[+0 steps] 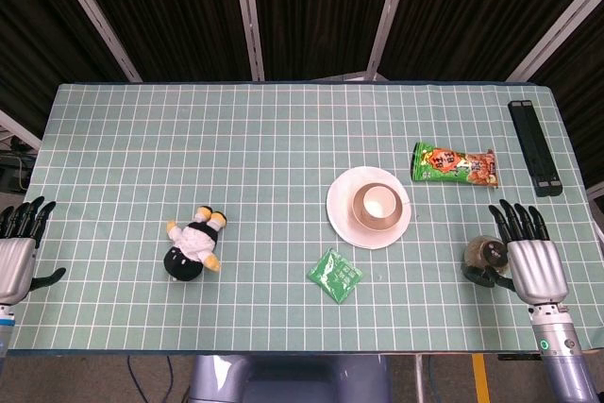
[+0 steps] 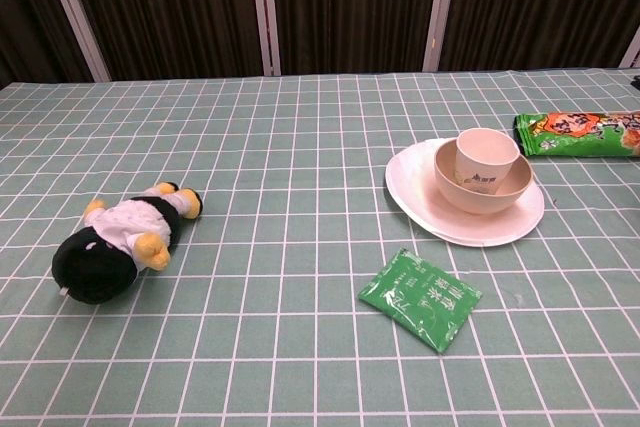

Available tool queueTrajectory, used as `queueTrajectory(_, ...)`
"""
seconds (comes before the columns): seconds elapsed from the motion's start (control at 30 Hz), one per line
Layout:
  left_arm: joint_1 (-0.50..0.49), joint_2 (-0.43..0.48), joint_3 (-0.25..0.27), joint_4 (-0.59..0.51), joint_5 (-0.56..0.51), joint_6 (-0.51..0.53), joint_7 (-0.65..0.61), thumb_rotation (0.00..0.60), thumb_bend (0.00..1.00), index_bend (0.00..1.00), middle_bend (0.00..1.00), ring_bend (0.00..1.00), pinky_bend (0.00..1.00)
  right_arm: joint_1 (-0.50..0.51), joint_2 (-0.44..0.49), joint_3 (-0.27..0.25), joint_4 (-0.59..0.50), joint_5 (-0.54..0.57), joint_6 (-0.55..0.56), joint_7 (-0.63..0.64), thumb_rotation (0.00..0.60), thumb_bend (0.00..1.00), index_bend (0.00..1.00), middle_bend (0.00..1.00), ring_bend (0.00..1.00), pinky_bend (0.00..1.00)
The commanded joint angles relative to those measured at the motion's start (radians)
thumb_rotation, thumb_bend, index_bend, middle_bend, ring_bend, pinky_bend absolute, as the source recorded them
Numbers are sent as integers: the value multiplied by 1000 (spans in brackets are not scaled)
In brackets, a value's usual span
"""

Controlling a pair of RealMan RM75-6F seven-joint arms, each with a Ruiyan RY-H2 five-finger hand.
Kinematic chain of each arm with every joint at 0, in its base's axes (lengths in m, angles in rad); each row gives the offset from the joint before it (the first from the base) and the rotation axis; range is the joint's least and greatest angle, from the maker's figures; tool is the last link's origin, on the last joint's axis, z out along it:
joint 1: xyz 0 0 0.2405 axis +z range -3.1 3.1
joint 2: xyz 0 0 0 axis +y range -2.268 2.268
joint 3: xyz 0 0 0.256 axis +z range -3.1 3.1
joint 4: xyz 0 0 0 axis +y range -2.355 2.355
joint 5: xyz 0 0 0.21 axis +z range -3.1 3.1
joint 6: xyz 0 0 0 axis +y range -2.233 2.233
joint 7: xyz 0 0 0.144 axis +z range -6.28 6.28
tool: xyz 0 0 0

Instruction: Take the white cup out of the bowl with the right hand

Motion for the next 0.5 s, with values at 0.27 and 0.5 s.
queueTrajectory(0.27,4,1,1,-3,3,8,-1,600,0,0,0,0,0,-2,-2,-5,0,-7,5,-5,600,108,0,0,0,0)
queueTrajectory(0.5,2,0,0,0,-1,3,-1,600,0,0,0,0,0,-2,-1,-3,-6,-17,13,5,600,108,0,0,0,0)
